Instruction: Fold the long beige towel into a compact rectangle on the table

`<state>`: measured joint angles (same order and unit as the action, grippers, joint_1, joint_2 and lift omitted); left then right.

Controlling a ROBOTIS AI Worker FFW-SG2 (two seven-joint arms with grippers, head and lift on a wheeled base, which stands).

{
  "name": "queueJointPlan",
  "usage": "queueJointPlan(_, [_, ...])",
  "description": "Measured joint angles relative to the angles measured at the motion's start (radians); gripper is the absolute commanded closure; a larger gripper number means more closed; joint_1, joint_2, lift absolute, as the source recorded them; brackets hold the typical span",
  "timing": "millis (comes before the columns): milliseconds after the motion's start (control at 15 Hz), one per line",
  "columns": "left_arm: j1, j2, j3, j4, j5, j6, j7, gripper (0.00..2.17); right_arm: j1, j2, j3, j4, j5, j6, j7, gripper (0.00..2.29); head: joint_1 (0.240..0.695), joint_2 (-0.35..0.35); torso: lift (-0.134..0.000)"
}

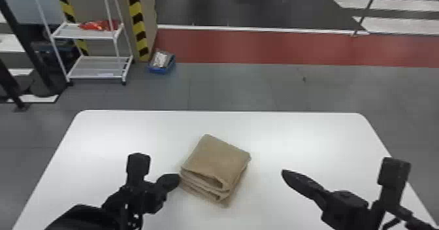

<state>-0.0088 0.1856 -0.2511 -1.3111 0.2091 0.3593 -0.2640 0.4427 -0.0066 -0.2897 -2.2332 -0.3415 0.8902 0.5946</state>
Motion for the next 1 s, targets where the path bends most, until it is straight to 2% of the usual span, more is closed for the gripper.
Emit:
queueJointPlan(267, [0.101,0.0,0.006,-0.149,0.039,0.047,-0.012,2.07,0.002,0.0,-0.01,0.013,-0.021,-0.01,0.015,1.59,0.695,-0.11,0.0])
queueJointPlan(600, [0.188,-0.003,-0.013,-0.256,0.084,0.054,-0.017,2.07,-0.008,0.0,-0.022,0.058,-0.044,-0.041,0.023,1.59,0.695,-0.167,0.0])
queueJointPlan(733, [0.198,-0.004,-0.008,-0.284,0.08,0.042,-0.005,2.07,-0.013,0.0,-0.027,0.074,-0.046,-0.053,0.024,1.59,0.695,-0.175,0.0])
queueJointPlan(867, [0.182,-0.005,0.004,-0.283,0.069,0.022,0.026,2.07,-0.022,0.0,-0.029,0.09,-0.046,-0.066,0.023,1.59,0.695,-0.155,0.0])
queueJointPlan(1000, [0.165,-0.009,0.004,-0.238,0.041,-0.03,0.052,2.07,-0.032,0.0,-0.035,0.103,-0.038,-0.077,0.023,1.59,0.695,-0.145,0.0])
